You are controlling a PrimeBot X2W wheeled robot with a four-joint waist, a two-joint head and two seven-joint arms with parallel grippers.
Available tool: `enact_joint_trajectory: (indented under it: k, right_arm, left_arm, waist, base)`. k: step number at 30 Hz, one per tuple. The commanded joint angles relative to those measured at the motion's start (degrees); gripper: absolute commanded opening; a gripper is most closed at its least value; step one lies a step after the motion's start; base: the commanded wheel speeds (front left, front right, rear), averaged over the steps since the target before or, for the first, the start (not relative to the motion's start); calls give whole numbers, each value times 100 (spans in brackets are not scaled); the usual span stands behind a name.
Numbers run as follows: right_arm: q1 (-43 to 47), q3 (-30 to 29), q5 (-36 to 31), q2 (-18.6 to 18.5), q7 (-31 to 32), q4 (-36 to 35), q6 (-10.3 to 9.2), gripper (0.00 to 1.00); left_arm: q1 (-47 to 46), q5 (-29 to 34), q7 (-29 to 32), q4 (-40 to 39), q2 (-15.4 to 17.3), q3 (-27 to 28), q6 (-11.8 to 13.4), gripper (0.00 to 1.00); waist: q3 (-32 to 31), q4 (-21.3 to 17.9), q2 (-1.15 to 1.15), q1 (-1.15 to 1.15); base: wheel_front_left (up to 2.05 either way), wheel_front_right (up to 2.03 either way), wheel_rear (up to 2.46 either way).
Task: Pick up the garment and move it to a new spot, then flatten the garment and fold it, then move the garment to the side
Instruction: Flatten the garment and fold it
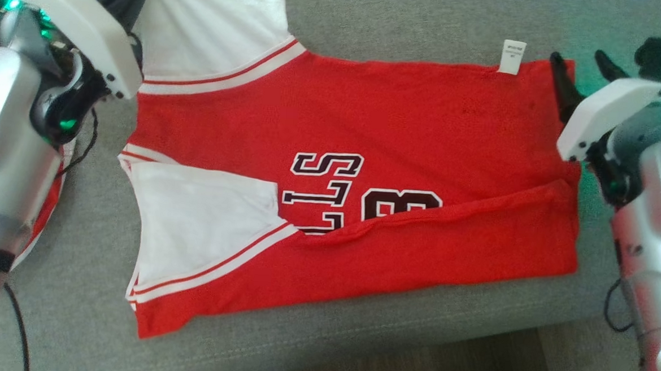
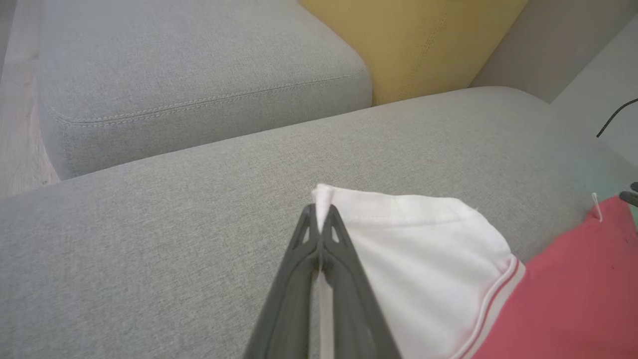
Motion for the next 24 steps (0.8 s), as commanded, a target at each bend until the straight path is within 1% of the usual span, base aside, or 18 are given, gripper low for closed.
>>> enact_joint_trajectory:
  k: [1,7,13,14,15,17,24]
  right_arm:
    - [-202,96,56,-108,43,-83,-4,100]
    - [-469,128,27,-243,248,419,-4,100]
    - [-605,253,125,-247,393,811,-4,100]
    - [-610,294,177,-236,438,867,-4,93]
    - [-635,370,245,-249,451,922,-4,0]
    - [-667,419,290,-277,365,933,-4,0]
    - [-933,390,231,-382,-286,1005,-4,0]
  left_arm:
    - [-165,-29,7,-232,250,220,50,0]
    - [-105,-67,79,-554,278,209,124,0]
    - [-54,-103,123,-693,326,212,178,0]
    - [-47,-108,127,-706,329,211,185,0]
    - [-34,-119,138,-725,334,208,203,0]
    - [-33,-125,144,-736,357,216,221,0]
    - [-165,-131,-51,-688,381,368,372,0]
  waist:
    - [50,49,0,0]
    - [150,142,0,0]
    - [184,176,0,0]
    - [182,180,0,0]
    - [177,183,0,0]
    - [182,181,0,0]
    - [236,186,0,0]
  base:
    - [0,0,0]
    - [0,0,0]
    - [0,0,0]
    - [0,0,0]
    - [0,0,0]
    - [0,0,0]
    - [0,0,0]
